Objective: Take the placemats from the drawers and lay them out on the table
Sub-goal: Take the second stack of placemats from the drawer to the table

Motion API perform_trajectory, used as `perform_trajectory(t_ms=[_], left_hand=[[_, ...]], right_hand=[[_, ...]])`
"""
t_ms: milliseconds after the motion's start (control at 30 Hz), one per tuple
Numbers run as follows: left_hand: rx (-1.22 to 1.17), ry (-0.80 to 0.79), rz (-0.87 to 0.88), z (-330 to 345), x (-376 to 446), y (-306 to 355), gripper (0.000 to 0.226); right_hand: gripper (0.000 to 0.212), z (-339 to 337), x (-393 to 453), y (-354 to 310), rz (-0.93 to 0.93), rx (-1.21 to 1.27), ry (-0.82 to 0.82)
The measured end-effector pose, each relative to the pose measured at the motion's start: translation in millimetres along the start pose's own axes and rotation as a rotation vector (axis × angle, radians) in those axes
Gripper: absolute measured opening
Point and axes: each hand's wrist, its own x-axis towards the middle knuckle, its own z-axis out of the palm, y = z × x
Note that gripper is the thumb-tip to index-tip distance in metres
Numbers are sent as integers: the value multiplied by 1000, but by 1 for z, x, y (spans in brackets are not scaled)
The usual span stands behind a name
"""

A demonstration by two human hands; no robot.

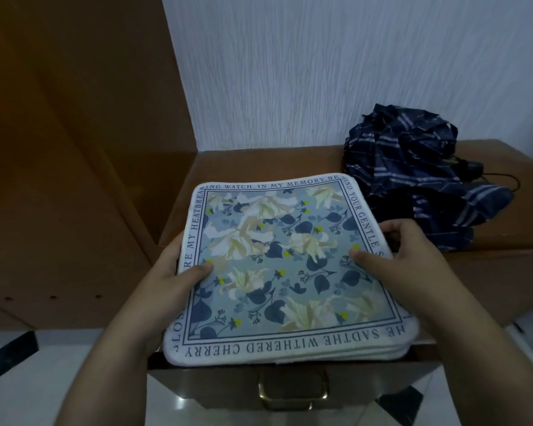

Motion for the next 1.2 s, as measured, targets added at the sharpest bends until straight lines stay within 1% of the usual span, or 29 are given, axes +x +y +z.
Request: perform_trajectory(t_ms=[67, 133, 200, 233, 300, 333, 367, 433, 567, 633, 767, 833, 900, 1000, 1100, 1133, 1167, 1200], left_hand=[[-6, -3, -4, 2, 2, -1, 50], [12, -2, 4, 4, 2, -2, 48], [12, 4, 20, 7, 2, -3, 48], [1, 5, 29, 7, 3, -3, 48], [-50, -4, 25, 5, 2, -2, 52], [-85, -19, 14, 4, 2, -1, 54], [-114, -40, 3, 4, 1, -1, 57], [-159, -74, -20, 4, -1, 1, 61], [-204, -104, -39, 3, -3, 1, 61], [-190, -102, -32, 2, -2, 1, 59], [-88, -60, 3, 3, -1, 0, 57], [-72, -49, 15, 6, -1, 0, 59], [-67, -52, 27, 7, -2, 0, 59], [-73, -60, 17, 6, -5, 1, 57], [-98, 10, -37, 6, -3, -3, 42], [-80, 32, -41, 7, -2, -4, 41], [-58, 43, -34, 7, -2, -5, 46], [-47, 42, -20, 7, -2, -6, 59]], right_hand=[[56, -1, 1, 0, -2, 36, -1], [61, -3, 2, 1, 25, 151, -61], [75, -3, 1, 1, 41, 276, -158], [84, -2, 1, 1, 34, 290, -197], [96, 1, -1, 1, -2, 203, -235], [99, 2, -1, 0, -25, 131, -233], [99, 3, -1, -1, -46, 71, -220], [93, 5, 1, 0, -70, 36, -193], [70, 3, 5, 7, -54, 135, -147], [61, 1, 9, 11, -46, 176, -151], [51, 1, 17, 18, -5, 275, -155], [48, 4, 18, 22, -32, 264, -168], [40, 7, 18, 25, -67, 244, -182], [45, 8, 17, 26, -67, 200, -160], [51, 5, 16, 25, -34, 206, -170], [53, 5, 16, 25, -35, 208, -181], [55, 4, 15, 24, -43, 209, -190], [60, 4, 14, 24, -47, 210, -195]])
